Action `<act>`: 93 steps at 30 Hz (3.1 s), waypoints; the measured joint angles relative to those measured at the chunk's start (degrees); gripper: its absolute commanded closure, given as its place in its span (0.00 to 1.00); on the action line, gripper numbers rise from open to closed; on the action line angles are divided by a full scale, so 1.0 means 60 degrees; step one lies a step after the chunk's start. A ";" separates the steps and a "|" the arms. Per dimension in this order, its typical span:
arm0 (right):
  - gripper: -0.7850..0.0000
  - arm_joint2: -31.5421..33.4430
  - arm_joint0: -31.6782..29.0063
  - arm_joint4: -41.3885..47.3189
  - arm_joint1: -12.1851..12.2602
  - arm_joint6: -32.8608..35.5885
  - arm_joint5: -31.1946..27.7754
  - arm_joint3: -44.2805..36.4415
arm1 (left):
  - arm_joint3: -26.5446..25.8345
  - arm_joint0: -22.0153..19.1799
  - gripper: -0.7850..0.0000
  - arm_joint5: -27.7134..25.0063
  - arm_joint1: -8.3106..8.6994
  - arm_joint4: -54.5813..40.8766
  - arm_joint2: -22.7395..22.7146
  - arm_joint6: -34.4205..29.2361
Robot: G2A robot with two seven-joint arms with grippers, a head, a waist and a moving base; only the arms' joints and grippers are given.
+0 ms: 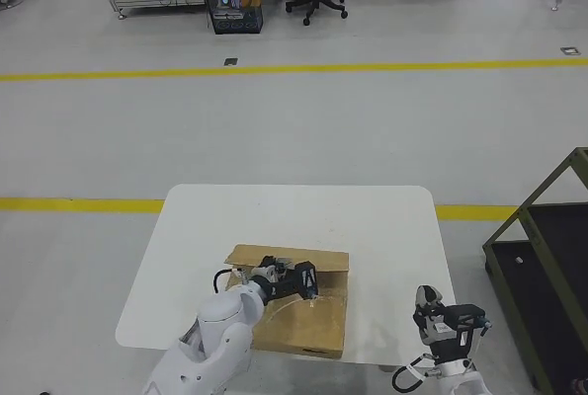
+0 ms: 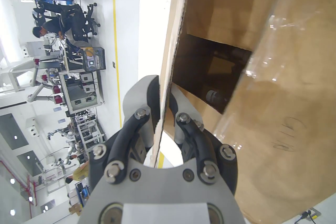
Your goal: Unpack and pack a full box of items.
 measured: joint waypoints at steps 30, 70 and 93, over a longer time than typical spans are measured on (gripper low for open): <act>0.96 0.0294 -0.0527 0.0007 -0.0031 0.0003 0.0167 -0.0369 | 0.6357 -0.4404 0.00 0.3949 -0.1713 -0.0086 0.2834 0.0231; 1.00 0.0322 -0.0422 -0.0993 0.0014 -0.0003 -0.0532 -0.0277 | -0.1094 0.0169 0.00 -0.0320 -0.0966 -0.8687 -0.2434 -0.4586; 1.00 0.0270 -0.0710 -0.1089 -0.0003 -0.0075 -0.0289 -0.0338 | 0.2760 -0.2578 0.00 0.0056 -0.1040 -1.1623 -0.0390 -0.7520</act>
